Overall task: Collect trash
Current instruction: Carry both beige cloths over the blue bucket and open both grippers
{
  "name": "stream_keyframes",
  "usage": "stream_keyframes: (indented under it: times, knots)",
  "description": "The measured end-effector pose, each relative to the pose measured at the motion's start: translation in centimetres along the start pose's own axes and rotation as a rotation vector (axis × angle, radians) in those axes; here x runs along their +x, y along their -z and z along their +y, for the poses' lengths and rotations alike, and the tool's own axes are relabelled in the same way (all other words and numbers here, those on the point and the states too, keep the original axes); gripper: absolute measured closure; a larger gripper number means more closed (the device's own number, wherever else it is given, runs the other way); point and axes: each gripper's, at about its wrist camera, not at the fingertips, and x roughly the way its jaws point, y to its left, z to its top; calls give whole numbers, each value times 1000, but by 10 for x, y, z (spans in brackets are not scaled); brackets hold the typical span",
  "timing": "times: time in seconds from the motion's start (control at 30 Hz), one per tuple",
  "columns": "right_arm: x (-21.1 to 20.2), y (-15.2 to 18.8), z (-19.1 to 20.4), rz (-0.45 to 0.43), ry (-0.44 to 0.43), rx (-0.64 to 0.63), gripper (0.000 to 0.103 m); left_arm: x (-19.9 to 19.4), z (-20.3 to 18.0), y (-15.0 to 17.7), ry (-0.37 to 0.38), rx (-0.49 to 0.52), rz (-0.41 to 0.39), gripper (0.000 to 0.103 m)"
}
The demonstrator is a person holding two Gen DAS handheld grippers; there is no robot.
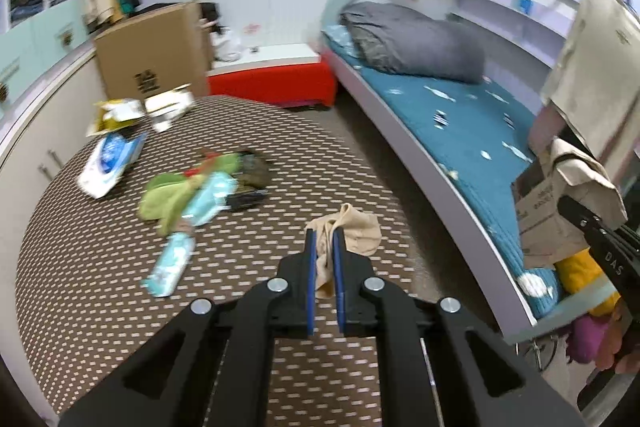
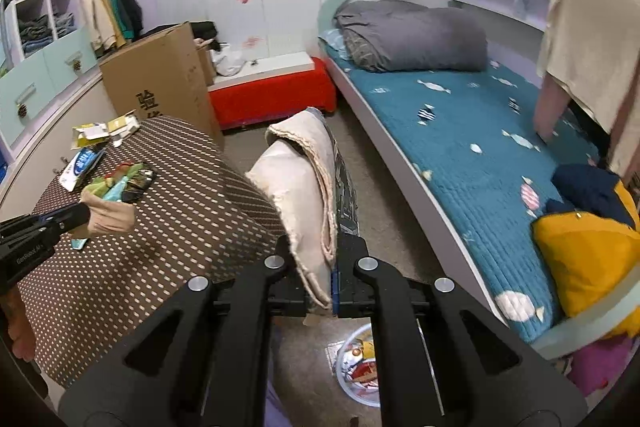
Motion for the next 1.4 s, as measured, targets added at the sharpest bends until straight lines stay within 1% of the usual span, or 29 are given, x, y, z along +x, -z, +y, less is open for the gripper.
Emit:
stream_keyframes:
  times: [0.3, 0.5, 0.6, 0.77, 0.93, 1.0, 1.03, 1.07, 1.13, 1.2, 1.27, 1.4]
  knots:
    - [-16, 28, -63, 25, 86, 99, 97, 21, -82, 8, 103, 123, 43, 95]
    - [-21, 50, -105, 60, 142, 174, 97, 42, -131, 22, 162, 189, 95, 95]
    - [-19, 65, -123, 87, 158, 227, 97, 57, -153, 33, 173, 210, 136, 95]
    - [-4, 94, -149, 155, 181, 299, 97, 89, -187, 61, 194, 257, 231, 95]
    - [14, 121, -166, 231, 197, 337, 97, 119, -210, 88, 212, 290, 331, 95]
    - [22, 129, -172, 262, 201, 351, 97, 129, -219, 99, 215, 313, 358, 92]
    - [26, 135, -175, 279, 203, 359, 97, 133, -223, 103, 221, 320, 364, 88]
    - [27, 140, -176, 289, 206, 364, 97, 135, -225, 105, 221, 323, 369, 73]
    - [31, 149, -178, 311, 209, 374, 97, 138, -229, 110, 221, 336, 361, 64]
    - [33, 155, -179, 328, 209, 378, 97, 141, -233, 113, 211, 350, 359, 63]
    - [36, 157, -176, 336, 206, 373, 97, 145, -232, 114, 206, 344, 375, 62]
    - [44, 156, -167, 347, 191, 353, 96, 149, -222, 113, 185, 326, 381, 62]
